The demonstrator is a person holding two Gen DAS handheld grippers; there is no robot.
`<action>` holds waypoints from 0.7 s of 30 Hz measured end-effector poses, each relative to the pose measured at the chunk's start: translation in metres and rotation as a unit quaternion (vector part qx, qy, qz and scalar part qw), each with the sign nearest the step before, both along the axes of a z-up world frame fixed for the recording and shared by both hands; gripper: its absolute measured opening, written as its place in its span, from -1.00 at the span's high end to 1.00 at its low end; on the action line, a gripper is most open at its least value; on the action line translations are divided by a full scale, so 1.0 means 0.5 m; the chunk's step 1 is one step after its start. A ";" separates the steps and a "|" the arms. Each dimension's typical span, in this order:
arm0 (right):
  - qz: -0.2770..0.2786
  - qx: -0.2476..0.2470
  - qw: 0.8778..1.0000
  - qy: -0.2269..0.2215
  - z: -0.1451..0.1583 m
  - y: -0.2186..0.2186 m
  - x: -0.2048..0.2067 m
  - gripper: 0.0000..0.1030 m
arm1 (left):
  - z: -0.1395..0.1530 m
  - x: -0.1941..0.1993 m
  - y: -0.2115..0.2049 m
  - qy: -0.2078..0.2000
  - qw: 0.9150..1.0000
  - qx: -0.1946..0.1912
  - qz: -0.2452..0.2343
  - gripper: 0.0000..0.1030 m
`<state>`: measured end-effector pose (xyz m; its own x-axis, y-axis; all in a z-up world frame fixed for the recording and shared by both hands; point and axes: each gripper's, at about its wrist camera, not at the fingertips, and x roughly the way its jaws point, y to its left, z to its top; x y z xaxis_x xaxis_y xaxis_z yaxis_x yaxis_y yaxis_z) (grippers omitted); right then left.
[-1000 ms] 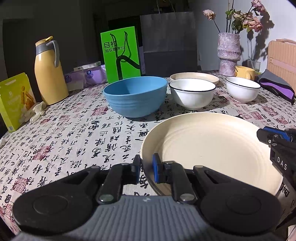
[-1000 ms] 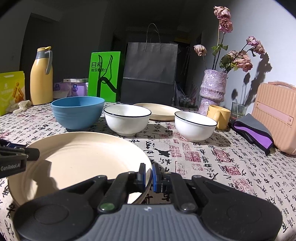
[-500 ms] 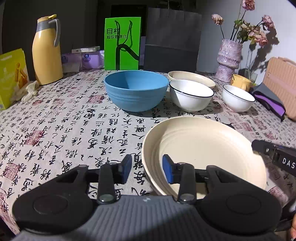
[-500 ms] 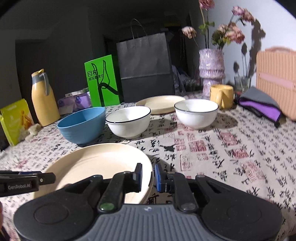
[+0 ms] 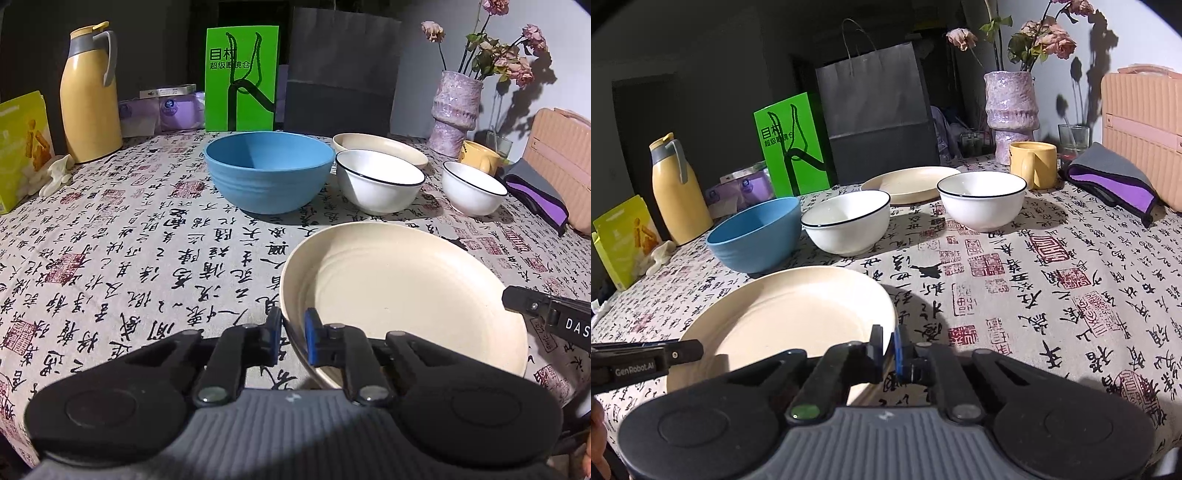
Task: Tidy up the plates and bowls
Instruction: 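Open the left gripper while the right gripper opens, releasing both plates onto the stack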
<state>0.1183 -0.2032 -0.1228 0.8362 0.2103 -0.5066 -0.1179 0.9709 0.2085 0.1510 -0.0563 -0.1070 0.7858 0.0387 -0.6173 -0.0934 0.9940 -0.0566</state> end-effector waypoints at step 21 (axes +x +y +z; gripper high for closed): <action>0.022 0.060 0.996 -0.062 0.070 -0.026 -0.090 -0.97 | 0.076 -0.103 0.052 -0.078 0.995 -0.058 -0.010 -1.00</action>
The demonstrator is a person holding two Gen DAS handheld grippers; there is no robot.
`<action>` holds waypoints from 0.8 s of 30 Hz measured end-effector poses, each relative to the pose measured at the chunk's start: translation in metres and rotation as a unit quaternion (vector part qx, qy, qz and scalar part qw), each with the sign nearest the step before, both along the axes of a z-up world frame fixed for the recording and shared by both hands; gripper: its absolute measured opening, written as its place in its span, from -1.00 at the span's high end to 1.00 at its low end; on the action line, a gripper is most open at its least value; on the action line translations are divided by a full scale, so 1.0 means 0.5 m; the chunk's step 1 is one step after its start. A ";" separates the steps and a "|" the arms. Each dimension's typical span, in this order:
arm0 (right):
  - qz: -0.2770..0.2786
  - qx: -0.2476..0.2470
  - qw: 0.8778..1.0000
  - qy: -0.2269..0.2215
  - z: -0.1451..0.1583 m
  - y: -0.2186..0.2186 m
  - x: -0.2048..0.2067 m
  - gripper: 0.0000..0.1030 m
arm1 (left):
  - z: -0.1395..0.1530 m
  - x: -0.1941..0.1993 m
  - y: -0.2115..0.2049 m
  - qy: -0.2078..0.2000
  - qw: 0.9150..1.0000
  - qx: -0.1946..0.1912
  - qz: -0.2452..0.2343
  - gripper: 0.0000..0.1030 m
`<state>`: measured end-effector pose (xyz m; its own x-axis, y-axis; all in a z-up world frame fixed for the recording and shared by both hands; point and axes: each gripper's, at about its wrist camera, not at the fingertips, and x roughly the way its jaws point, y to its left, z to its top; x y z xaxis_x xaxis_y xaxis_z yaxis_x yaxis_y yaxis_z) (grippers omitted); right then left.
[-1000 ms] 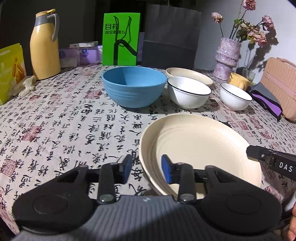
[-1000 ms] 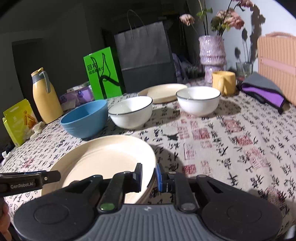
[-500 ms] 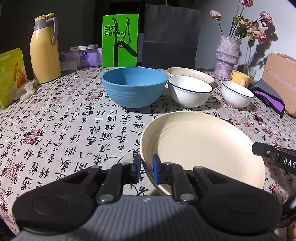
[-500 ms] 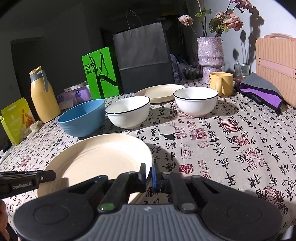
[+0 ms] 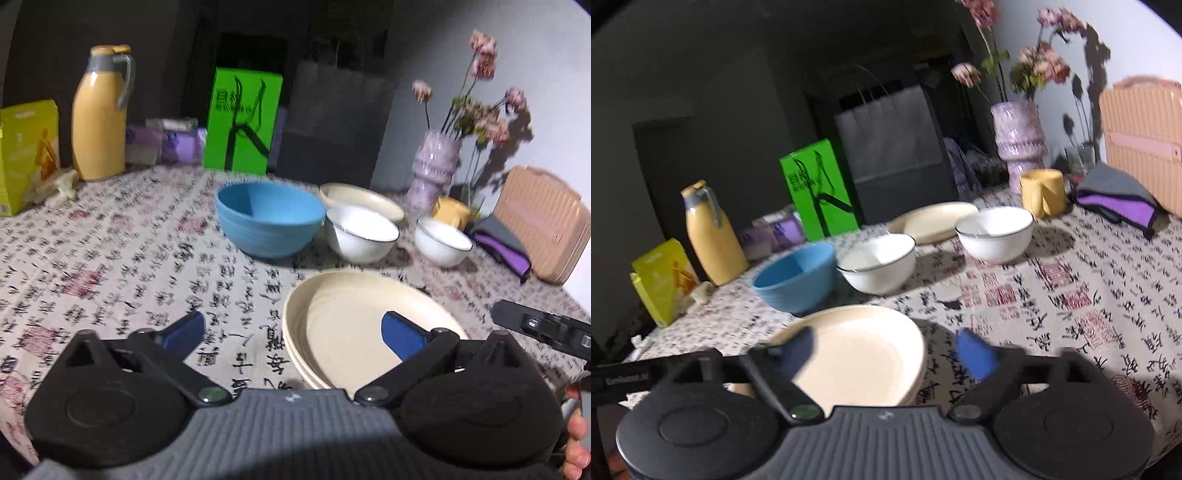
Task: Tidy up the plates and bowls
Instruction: 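Open the left gripper while the right gripper opens, releasing both plates onto the stack, then move both open grippers past the bowls toward the cream plates by the black bag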
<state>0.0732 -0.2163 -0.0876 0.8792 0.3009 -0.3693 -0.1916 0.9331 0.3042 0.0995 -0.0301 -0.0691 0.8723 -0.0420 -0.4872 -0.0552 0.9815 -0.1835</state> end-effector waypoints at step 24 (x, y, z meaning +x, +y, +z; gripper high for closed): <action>-0.013 -0.009 0.999 -0.030 0.002 0.020 -0.174 -1.00 | -0.027 -0.208 0.031 -0.061 0.998 -0.015 0.022 -1.00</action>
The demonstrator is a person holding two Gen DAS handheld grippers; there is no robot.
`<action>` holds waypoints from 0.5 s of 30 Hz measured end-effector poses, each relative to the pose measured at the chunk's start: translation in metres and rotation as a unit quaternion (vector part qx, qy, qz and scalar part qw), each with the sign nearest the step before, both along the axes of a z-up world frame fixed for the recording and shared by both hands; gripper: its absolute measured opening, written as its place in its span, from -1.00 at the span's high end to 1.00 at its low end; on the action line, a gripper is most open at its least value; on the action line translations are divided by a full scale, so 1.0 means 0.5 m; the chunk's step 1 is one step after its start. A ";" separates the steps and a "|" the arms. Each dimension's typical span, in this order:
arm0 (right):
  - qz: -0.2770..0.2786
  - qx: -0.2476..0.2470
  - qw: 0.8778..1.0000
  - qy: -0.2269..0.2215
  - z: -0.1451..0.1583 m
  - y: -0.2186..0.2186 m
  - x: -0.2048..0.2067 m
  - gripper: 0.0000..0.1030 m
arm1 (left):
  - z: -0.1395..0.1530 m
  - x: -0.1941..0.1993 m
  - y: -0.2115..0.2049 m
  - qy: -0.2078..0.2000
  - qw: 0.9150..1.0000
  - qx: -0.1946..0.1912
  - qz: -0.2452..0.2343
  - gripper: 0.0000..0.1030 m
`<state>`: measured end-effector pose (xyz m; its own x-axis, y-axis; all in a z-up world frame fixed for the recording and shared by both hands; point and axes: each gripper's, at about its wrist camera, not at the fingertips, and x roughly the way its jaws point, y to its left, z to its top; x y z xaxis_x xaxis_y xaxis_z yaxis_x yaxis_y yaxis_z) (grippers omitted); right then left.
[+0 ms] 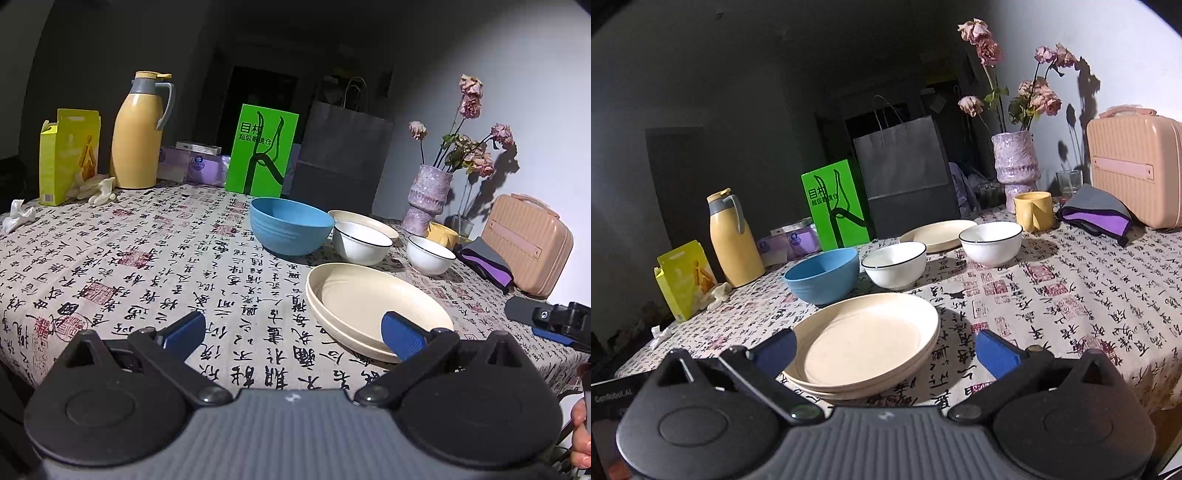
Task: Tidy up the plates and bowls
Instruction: 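Move both open grippers past the bowls toward the cream plates by the black bag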
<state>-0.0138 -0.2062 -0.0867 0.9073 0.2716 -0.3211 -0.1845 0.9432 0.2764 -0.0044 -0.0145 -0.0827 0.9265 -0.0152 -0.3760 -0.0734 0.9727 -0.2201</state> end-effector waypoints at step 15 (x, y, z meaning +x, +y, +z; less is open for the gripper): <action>-0.003 -0.004 0.996 0.088 -0.030 -0.018 0.030 -1.00 | -0.006 0.012 0.012 0.001 1.000 -0.013 -0.006 -1.00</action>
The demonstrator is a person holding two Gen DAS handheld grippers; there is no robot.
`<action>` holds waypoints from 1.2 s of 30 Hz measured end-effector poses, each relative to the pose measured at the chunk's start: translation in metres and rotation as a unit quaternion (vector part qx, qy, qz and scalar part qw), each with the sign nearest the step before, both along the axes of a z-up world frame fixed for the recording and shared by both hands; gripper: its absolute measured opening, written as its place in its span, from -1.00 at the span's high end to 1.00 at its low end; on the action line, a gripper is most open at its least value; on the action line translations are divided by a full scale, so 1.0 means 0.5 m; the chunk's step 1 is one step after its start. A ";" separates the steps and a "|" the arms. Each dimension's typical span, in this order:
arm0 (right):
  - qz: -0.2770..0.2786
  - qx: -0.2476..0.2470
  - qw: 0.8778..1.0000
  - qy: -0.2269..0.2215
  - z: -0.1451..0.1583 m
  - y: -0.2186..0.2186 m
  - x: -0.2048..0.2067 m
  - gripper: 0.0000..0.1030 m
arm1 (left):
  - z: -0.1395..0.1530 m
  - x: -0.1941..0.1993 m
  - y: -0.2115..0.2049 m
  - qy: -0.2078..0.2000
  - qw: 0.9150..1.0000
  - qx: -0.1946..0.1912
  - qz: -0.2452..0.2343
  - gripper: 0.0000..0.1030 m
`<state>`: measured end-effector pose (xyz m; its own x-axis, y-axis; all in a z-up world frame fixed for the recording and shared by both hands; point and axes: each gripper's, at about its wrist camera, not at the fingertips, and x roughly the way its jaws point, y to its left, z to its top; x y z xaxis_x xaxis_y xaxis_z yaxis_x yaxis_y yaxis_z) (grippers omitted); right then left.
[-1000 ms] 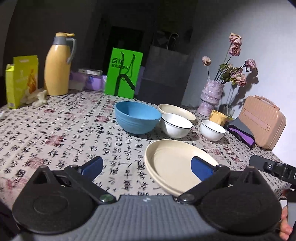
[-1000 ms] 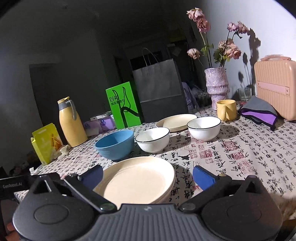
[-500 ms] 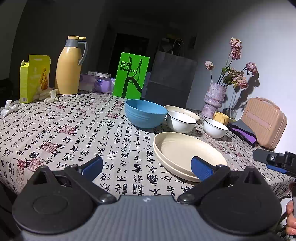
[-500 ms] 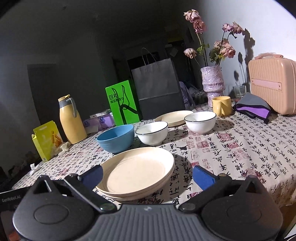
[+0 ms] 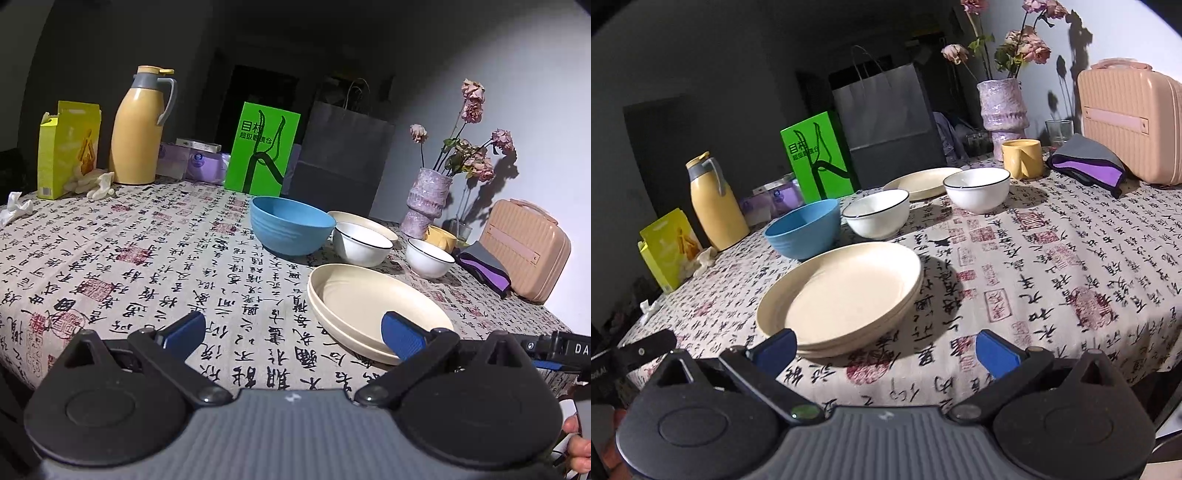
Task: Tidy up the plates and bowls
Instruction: 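Move both open grippers past the bowls toward the cream plates by the black bag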
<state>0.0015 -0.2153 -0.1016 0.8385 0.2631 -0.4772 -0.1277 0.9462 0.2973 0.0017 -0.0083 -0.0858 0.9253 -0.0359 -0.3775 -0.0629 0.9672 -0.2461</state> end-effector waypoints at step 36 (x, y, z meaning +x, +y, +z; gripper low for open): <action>0.048 0.010 0.999 -0.002 0.283 -0.142 0.398 -1.00 | 0.236 0.396 -0.156 0.045 0.996 -0.008 -0.074 -1.00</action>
<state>0.2004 -0.2866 0.0401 0.8112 0.3512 -0.4676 -0.2179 0.9235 0.3156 0.1995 -0.0862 0.0324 0.8721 -0.1767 -0.4563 0.0586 0.9635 -0.2613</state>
